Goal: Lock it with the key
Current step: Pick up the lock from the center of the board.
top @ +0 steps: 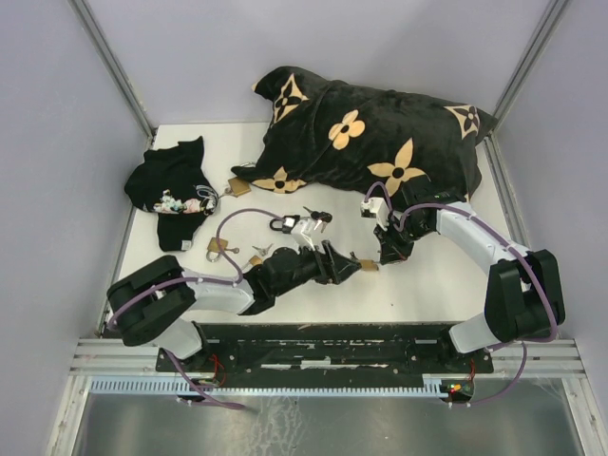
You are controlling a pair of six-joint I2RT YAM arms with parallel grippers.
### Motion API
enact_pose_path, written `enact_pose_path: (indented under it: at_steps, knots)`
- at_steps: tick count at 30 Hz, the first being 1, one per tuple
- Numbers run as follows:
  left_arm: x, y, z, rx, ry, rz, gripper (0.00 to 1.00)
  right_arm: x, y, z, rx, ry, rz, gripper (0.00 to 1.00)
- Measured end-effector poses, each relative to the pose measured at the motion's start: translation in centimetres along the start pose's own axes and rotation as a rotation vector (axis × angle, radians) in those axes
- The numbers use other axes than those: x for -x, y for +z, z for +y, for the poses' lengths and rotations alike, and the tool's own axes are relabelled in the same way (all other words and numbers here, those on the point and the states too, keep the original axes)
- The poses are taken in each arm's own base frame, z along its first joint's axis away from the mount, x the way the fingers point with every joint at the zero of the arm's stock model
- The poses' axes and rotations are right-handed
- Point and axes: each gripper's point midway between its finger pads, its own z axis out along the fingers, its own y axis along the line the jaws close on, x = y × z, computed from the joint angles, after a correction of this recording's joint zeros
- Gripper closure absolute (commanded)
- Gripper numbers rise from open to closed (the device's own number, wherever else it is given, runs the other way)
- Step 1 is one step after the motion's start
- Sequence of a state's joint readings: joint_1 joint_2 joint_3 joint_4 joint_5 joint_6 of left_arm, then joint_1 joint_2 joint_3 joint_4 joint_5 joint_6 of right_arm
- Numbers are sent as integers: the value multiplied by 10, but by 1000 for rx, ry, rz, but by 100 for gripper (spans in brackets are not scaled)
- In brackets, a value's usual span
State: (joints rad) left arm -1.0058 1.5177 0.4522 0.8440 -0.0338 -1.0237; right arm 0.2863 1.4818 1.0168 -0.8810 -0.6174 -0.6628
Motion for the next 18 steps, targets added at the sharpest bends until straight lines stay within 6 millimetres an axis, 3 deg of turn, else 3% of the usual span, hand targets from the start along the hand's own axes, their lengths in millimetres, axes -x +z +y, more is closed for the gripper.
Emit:
enact_pose_path:
  at_steps: [3,5,11,16,18]
  knots:
    - [12,5,-26,-92,344,-54,15,0,0,0,-1,-1,0,98]
    - [15,1,-29,-129,558,-75,15,0,0,0,-1,-1,0,98]
    - [4,7,-4,-195,1156,-29,15,0,0,0,0,0,0,98]
    - [-10,27,30,-191,1430,46,15,0,0,0,0,0,0,98]
    - [-13,36,32,-202,1478,59,15,0,0,0,0,0,0,98]
